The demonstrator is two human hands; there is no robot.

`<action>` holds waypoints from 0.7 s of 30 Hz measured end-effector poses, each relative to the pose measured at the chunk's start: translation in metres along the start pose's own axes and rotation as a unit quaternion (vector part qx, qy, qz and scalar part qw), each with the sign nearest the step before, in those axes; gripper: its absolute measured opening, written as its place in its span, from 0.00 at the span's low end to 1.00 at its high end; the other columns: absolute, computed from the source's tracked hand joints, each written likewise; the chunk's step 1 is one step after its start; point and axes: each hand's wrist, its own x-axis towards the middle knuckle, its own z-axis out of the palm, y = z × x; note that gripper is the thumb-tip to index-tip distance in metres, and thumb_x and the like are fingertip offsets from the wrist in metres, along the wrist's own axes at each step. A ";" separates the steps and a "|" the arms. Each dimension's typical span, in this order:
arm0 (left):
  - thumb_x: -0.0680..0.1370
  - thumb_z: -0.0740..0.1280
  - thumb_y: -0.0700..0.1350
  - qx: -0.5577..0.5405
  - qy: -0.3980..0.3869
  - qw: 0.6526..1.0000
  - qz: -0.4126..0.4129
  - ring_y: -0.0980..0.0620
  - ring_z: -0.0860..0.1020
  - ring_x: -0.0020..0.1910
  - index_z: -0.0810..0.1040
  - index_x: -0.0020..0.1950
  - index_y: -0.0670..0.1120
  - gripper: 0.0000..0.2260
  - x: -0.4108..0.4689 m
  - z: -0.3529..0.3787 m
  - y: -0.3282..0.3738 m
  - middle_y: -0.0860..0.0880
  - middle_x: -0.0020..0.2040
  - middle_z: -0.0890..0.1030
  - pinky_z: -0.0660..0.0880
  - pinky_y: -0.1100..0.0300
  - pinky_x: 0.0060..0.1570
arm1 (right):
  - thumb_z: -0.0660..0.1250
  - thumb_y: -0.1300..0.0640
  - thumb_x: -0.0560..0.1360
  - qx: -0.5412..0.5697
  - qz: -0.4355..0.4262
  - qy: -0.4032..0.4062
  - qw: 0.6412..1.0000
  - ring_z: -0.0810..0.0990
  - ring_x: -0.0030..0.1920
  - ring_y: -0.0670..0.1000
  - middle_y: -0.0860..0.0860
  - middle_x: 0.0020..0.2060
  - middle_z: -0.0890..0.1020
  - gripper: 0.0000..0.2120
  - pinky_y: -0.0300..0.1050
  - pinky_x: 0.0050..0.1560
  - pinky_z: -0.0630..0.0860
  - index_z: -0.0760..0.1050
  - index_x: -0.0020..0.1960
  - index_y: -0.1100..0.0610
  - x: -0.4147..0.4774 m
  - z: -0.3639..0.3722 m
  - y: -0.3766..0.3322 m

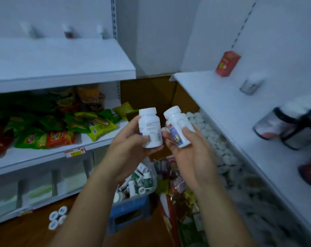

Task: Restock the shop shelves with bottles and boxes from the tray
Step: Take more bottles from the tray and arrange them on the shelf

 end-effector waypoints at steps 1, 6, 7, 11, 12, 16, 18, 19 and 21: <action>0.75 0.62 0.35 -0.015 -0.033 0.999 0.001 0.41 0.81 0.60 0.72 0.76 0.43 0.28 -0.005 0.026 0.008 0.41 0.61 0.82 0.82 0.50 0.54 | 0.73 0.54 0.74 0.008 -0.009 0.000 1.000 0.85 0.50 0.55 0.63 0.59 0.83 0.29 0.49 0.51 0.80 0.74 0.72 0.62 -0.018 -0.001 -0.024; 0.80 0.61 0.40 -0.111 -0.199 0.973 -0.034 0.40 0.78 0.61 0.71 0.77 0.41 0.24 -0.044 0.158 0.017 0.38 0.66 0.77 0.81 0.49 0.56 | 0.65 0.49 0.79 0.055 -0.054 0.030 0.997 0.76 0.41 0.49 0.57 0.51 0.83 0.23 0.43 0.41 0.73 0.77 0.69 0.61 -0.123 -0.026 -0.123; 0.82 0.59 0.40 -0.126 -0.234 0.963 -0.044 0.39 0.78 0.61 0.72 0.77 0.40 0.22 -0.053 0.183 0.013 0.37 0.66 0.77 0.80 0.48 0.57 | 0.64 0.49 0.79 0.068 -0.067 0.044 0.994 0.76 0.40 0.49 0.57 0.51 0.82 0.23 0.44 0.41 0.72 0.77 0.69 0.61 -0.146 -0.034 -0.139; 0.84 0.56 0.40 -0.125 -0.276 0.948 -0.098 0.36 0.79 0.62 0.74 0.74 0.37 0.20 -0.088 0.273 -0.018 0.33 0.68 0.77 0.83 0.47 0.55 | 0.71 0.50 0.77 0.118 -0.119 0.100 0.981 0.80 0.45 0.52 0.60 0.55 0.83 0.24 0.47 0.47 0.75 0.79 0.68 0.63 -0.235 -0.080 -0.189; 0.84 0.56 0.40 -0.112 -0.288 0.945 -0.110 0.37 0.79 0.63 0.72 0.76 0.37 0.21 -0.097 0.293 -0.028 0.33 0.69 0.76 0.82 0.47 0.57 | 0.77 0.49 0.72 0.125 -0.131 0.109 0.977 0.82 0.47 0.53 0.59 0.53 0.85 0.24 0.48 0.49 0.77 0.83 0.63 0.63 -0.257 -0.093 -0.199; 0.82 0.65 0.42 -0.042 -0.355 0.924 -0.138 0.41 0.79 0.65 0.74 0.77 0.45 0.22 -0.136 0.367 -0.072 0.39 0.71 0.78 0.81 0.46 0.61 | 0.79 0.50 0.64 0.164 -0.196 0.176 0.950 0.88 0.51 0.56 0.58 0.49 0.88 0.17 0.50 0.52 0.83 0.89 0.47 0.60 -0.356 -0.148 -0.226; 0.79 0.68 0.43 -0.024 -0.371 0.912 -0.172 0.41 0.81 0.63 0.75 0.76 0.46 0.24 -0.157 0.402 -0.097 0.40 0.68 0.80 0.82 0.45 0.58 | 0.74 0.53 0.70 0.187 -0.220 0.205 0.935 0.87 0.54 0.61 0.62 0.56 0.86 0.19 0.53 0.53 0.85 0.87 0.55 0.64 -0.410 -0.176 -0.234; 0.78 0.69 0.43 -0.020 -0.383 0.903 -0.191 0.42 0.82 0.61 0.76 0.75 0.47 0.24 -0.170 0.420 -0.109 0.40 0.66 0.81 0.82 0.46 0.56 | 0.74 0.54 0.70 0.189 -0.229 0.218 0.930 0.87 0.55 0.62 0.64 0.59 0.85 0.22 0.55 0.54 0.85 0.84 0.60 0.66 -0.436 -0.190 -0.238; 0.78 0.71 0.44 -0.005 -0.416 0.880 -0.231 0.45 0.83 0.59 0.78 0.74 0.48 0.23 -0.196 0.458 -0.135 0.42 0.64 0.82 0.83 0.49 0.53 | 0.76 0.56 0.68 0.173 -0.242 0.260 0.919 0.86 0.55 0.61 0.64 0.61 0.83 0.26 0.54 0.56 0.82 0.82 0.63 0.66 -0.483 -0.215 -0.245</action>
